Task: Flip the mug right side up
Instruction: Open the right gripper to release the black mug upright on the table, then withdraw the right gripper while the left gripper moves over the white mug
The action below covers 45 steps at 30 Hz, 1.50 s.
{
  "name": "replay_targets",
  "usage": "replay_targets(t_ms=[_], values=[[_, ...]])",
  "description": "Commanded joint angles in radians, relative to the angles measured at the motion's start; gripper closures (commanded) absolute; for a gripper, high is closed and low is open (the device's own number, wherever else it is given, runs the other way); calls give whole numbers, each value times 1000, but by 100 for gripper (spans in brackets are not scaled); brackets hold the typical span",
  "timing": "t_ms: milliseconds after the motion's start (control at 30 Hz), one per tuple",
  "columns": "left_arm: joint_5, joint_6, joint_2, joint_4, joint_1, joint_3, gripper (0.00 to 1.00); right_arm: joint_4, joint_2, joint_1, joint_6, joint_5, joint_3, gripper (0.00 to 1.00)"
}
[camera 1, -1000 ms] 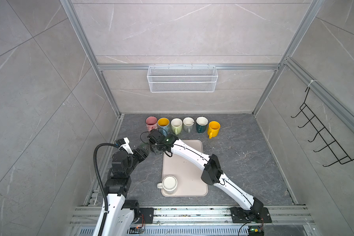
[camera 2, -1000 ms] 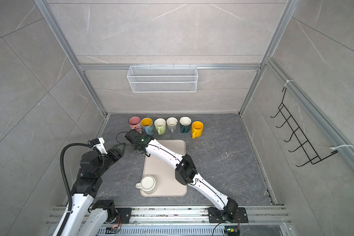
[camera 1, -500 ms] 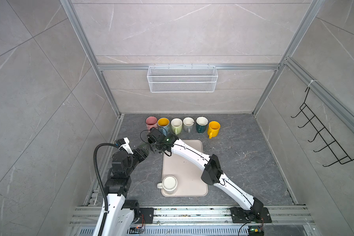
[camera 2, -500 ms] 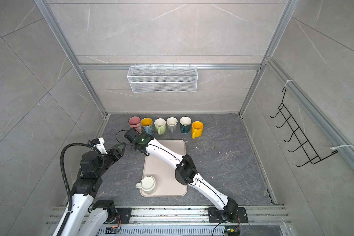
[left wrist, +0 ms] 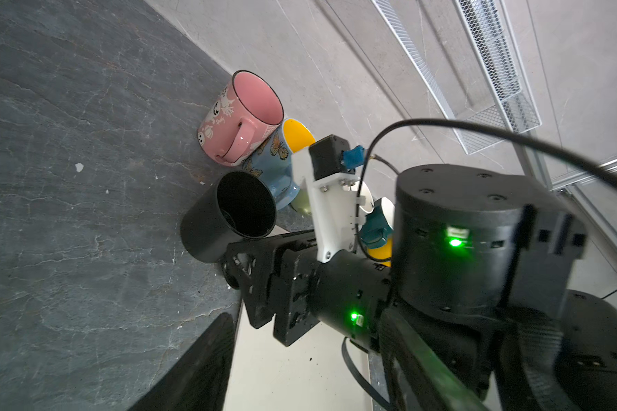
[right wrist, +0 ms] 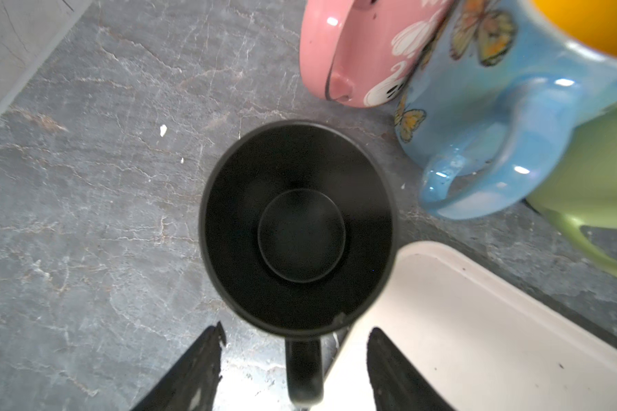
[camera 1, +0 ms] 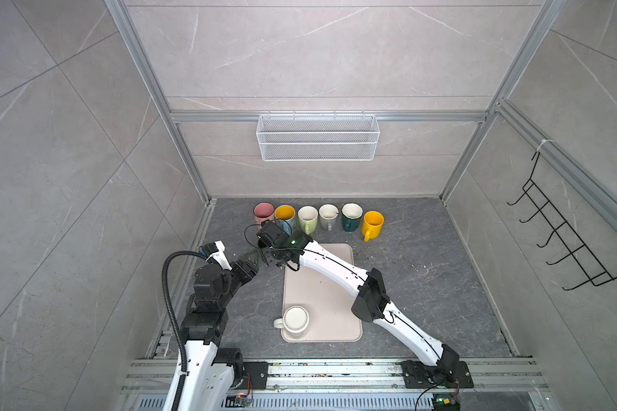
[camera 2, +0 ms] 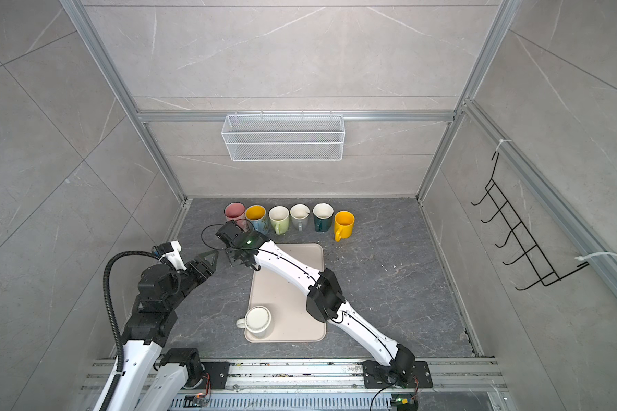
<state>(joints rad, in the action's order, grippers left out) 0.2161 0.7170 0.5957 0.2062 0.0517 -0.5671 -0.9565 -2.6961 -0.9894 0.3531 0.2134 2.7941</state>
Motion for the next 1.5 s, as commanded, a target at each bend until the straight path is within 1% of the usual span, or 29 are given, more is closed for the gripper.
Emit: replay_targets(t_ms=[0,100,200,300,367,533,667,733,767,867,900,933,967,1033,1100,1167,1233,1367,1467], values=[[-36,-48,10,65,-3,-69,34,-48,96,-6,16,28,1,26],[-43,-52,28,73,-3,-74,35,-77,122,-6,23,45,-16,24],[-28,-46,49,70,-3,-87,36,-101,184,-6,27,68,-49,23],[-7,-43,62,70,-1,-103,36,-74,262,-6,27,84,-150,23],[-1,-36,62,71,-1,-106,37,-18,337,-6,28,88,-272,23],[-7,-18,46,71,-1,-101,38,191,569,0,43,83,-633,20],[-5,0,45,72,2,-103,39,321,734,42,100,31,-868,19],[-7,18,50,75,8,-106,40,384,806,87,168,-9,-980,19],[-8,28,54,76,12,-106,40,426,846,116,216,-49,-1043,19],[-26,66,66,107,33,-115,41,625,967,210,368,-194,-1261,19],[-41,80,70,127,43,-121,41,677,993,230,399,-216,-1313,19],[-62,96,76,148,62,-127,41,708,1028,243,418,-220,-1357,19],[-87,110,82,168,85,-133,41,703,1051,249,417,-213,-1364,19],[-154,148,96,217,137,-151,41,634,1072,253,403,-180,-1336,19],[-230,203,116,263,200,-167,42,580,1092,255,392,-150,-1316,19],[-316,273,141,304,275,-181,41,564,1123,256,390,-117,-1326,19],[-364,341,160,312,336,-183,41,564,1155,259,387,-96,-1354,19],[-451,521,204,336,443,-179,41,558,1207,267,386,-46,-1419,19],[-552,729,226,437,523,-182,41,563,1226,279,387,-43,-1456,19]])
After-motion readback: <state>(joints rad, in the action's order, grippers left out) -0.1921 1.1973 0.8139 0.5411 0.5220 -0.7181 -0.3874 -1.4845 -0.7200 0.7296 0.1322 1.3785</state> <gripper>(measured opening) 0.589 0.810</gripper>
